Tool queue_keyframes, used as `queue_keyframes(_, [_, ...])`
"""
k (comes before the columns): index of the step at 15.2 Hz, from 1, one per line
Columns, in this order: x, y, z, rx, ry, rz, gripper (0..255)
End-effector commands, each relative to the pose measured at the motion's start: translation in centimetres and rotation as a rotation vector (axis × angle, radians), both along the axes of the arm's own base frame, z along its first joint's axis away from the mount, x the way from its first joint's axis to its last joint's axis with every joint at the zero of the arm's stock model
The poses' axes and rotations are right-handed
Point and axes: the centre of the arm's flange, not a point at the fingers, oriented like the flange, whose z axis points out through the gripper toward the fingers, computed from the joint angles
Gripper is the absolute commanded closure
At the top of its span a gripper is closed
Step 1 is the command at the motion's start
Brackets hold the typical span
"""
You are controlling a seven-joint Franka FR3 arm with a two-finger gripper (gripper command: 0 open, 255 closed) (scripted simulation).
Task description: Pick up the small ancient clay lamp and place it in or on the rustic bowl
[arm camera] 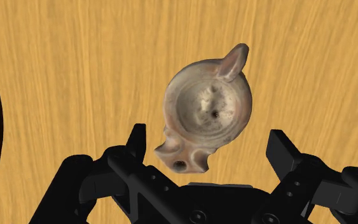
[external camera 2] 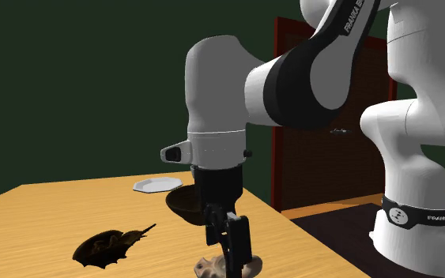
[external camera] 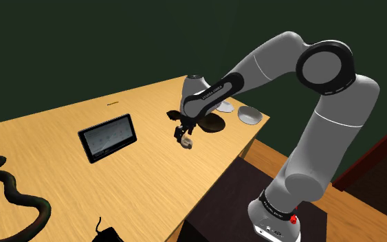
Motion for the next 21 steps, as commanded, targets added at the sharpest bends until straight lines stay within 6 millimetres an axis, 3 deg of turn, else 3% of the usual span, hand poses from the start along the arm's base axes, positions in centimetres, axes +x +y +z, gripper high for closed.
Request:
queue_keyframes(1, [-0.2, 0.0, -1.4, 0.000, -0.001, 0.000, 0])
queue_keyframes(9, [-0.2, 0.0, -1.4, 0.000, -0.001, 0.000, 0])
queue_keyframes(10, [-0.2, 0.0, -1.4, 0.000, -0.001, 0.000, 255])
queue_keyframes(19, [-0.2, 0.0, -1.4, 0.000, -0.001, 0.000, 255])
queue_keyframes(21, [-0.2, 0.0, -0.3, 0.000, -0.001, 0.000, 255])
